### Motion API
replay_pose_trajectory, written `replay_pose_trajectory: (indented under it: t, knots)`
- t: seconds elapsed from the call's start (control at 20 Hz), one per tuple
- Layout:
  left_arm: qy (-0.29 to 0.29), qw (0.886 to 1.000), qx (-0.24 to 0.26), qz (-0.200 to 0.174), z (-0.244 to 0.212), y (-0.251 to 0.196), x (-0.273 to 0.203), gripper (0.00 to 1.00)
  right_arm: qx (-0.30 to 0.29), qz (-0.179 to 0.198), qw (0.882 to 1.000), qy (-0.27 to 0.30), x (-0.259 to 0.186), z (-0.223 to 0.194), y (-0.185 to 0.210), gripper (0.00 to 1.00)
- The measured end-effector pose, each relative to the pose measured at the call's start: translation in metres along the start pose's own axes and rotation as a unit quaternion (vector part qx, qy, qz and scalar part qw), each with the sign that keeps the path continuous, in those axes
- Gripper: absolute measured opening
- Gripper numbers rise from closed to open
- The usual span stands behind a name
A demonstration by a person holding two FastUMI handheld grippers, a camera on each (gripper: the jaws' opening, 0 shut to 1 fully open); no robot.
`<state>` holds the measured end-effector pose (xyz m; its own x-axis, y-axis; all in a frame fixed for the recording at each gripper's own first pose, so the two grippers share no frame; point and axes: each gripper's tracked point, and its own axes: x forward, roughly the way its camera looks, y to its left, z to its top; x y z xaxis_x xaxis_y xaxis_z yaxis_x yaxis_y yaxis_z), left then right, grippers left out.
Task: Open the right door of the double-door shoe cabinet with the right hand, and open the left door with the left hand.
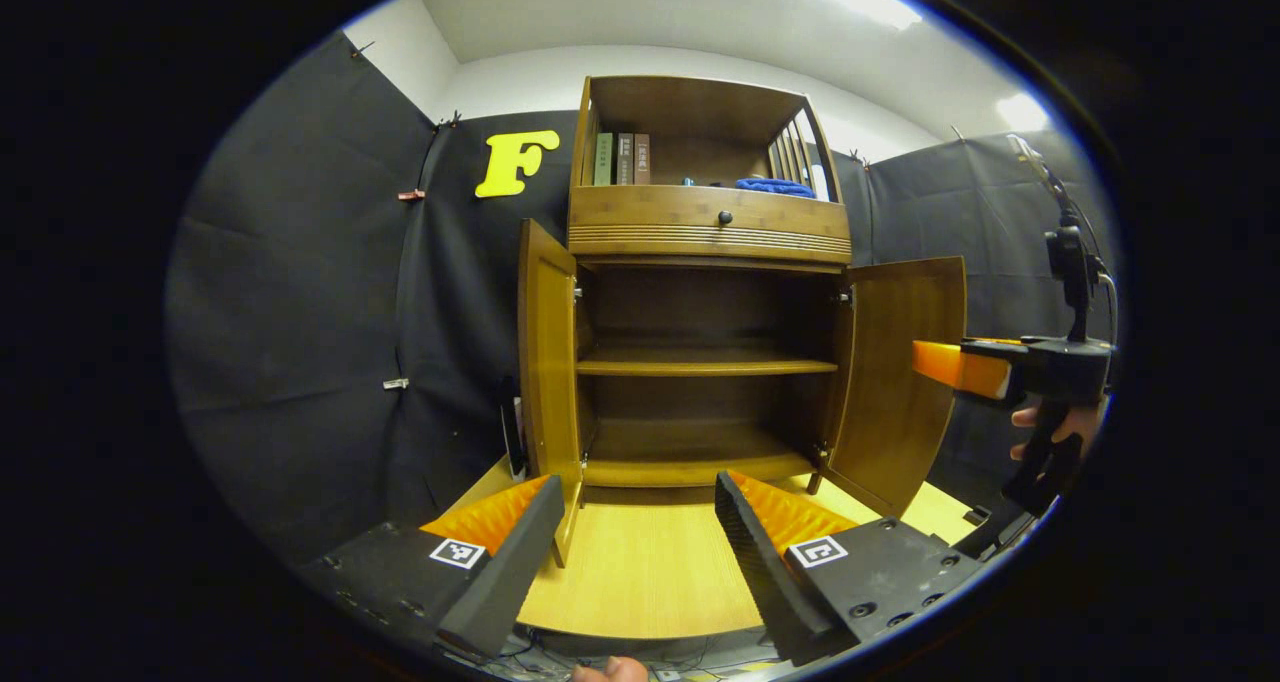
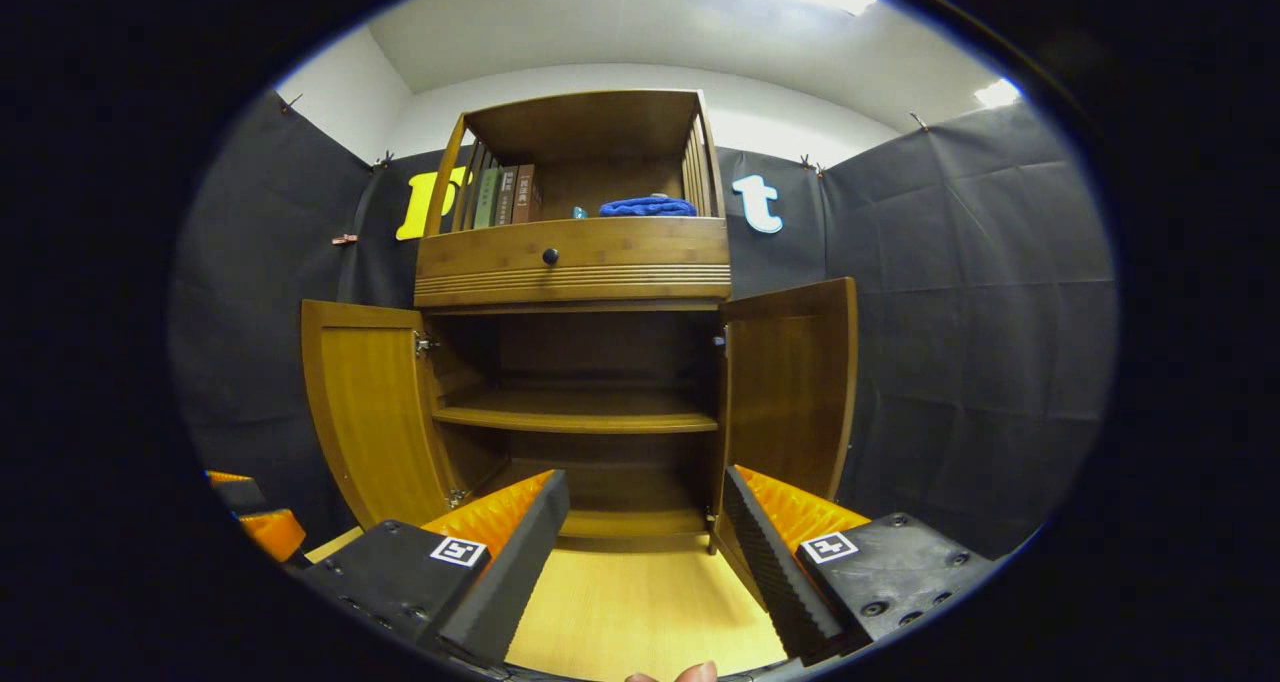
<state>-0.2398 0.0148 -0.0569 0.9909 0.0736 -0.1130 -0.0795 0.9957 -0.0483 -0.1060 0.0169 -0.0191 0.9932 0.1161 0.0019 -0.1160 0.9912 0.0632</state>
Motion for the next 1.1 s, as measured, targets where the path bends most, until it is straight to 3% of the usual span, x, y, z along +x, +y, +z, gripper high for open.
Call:
replay_pose_trajectory:
  t: [0.1,0.15,0.35,0.7,1.0,1.1]
  knots:
    - [-0.005,1.000,-0.009,0.002,0.000,0.005,-0.007,0.92,-0.011,0.008,1.000,-0.016,-0.009,0.008,0.009,0.98]
    - [-0.005,1.000,-0.012,0.005,-0.002,0.008,-0.009,0.96,-0.015,0.012,1.000,-0.021,-0.013,0.009,0.013,0.98]
    - [-0.006,1.000,-0.017,0.024,-0.005,0.010,-0.021,0.95,-0.005,0.035,0.999,-0.017,-0.028,0.002,0.020,0.96]
    - [-0.005,0.998,-0.008,0.066,-0.005,-0.019,-0.047,0.92,0.018,0.074,0.997,-0.023,-0.040,0.005,0.004,0.98]
    - [-0.015,0.998,0.008,0.064,0.002,-0.048,-0.044,0.96,0.016,0.085,0.996,-0.022,-0.040,0.002,-0.012,0.98]
    - [-0.019,0.998,0.006,0.062,0.004,-0.055,-0.038,0.92,0.009,0.085,0.996,-0.027,-0.038,0.003,-0.015,0.98]
